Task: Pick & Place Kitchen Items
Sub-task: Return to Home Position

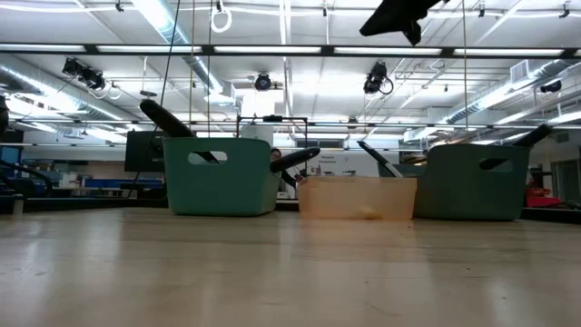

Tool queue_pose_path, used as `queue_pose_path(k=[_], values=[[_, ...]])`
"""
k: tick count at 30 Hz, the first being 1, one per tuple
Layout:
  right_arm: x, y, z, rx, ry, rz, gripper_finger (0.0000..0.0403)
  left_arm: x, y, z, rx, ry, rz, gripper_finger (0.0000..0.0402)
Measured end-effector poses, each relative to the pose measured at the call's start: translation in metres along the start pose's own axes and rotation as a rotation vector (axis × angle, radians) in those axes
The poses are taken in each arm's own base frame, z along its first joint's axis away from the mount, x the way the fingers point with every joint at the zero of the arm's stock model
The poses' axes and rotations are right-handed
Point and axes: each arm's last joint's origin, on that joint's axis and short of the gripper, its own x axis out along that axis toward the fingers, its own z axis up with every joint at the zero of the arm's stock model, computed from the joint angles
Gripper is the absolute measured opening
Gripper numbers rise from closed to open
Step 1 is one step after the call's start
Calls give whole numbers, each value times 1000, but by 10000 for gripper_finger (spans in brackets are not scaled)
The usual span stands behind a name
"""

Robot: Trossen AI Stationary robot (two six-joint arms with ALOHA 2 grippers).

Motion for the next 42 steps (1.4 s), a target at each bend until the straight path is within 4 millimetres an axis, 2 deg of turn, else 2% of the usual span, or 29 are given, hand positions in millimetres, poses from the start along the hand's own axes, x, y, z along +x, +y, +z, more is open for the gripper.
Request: queue_pose_path(k=[5, 14, 42], values=[[-11, 11, 2, -27, -47, -6, 0, 0, 0, 0, 3, 3, 0, 23], [-14, 23, 9, -53, -141, 52, 0, 0, 0, 0, 3, 4, -3, 16], [-14, 25, 15, -146, -204, 68, 3, 0, 0, 0, 2, 2, 0, 23]])
